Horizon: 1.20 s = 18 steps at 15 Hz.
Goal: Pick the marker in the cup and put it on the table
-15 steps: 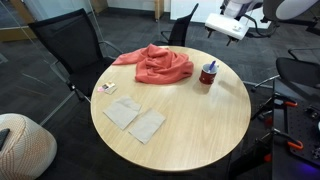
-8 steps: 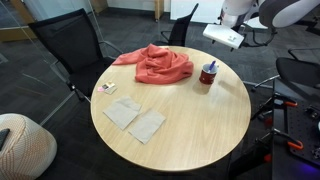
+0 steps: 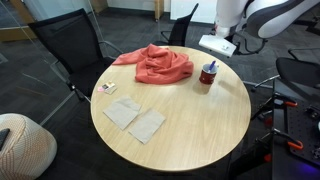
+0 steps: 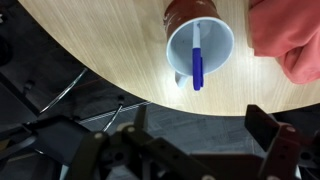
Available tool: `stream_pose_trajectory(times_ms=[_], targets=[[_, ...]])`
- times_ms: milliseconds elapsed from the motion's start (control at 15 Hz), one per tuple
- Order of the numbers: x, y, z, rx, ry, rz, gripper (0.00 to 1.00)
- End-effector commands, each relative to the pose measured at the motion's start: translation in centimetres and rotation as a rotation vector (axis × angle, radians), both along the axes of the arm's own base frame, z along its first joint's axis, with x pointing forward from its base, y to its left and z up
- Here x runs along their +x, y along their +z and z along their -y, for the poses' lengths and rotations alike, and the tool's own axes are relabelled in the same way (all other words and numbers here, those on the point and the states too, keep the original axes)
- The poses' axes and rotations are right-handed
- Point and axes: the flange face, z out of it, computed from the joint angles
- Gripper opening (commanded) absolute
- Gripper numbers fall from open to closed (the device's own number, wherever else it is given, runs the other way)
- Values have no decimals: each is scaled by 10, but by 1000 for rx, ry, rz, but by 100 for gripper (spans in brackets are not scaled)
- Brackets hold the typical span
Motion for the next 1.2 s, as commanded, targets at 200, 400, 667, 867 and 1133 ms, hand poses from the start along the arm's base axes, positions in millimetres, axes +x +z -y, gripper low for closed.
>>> stream_pose_trajectory(times_ms=[200,400,667,867,1133], targets=[[19,-25,14,10,16,-4,70],[23,-37,20,16,31,-14,72],[29,-52,27,22,52,-13,69],[32,-62,30,24,63,-6,61],[34,-71,29,21,67,-8,40]])
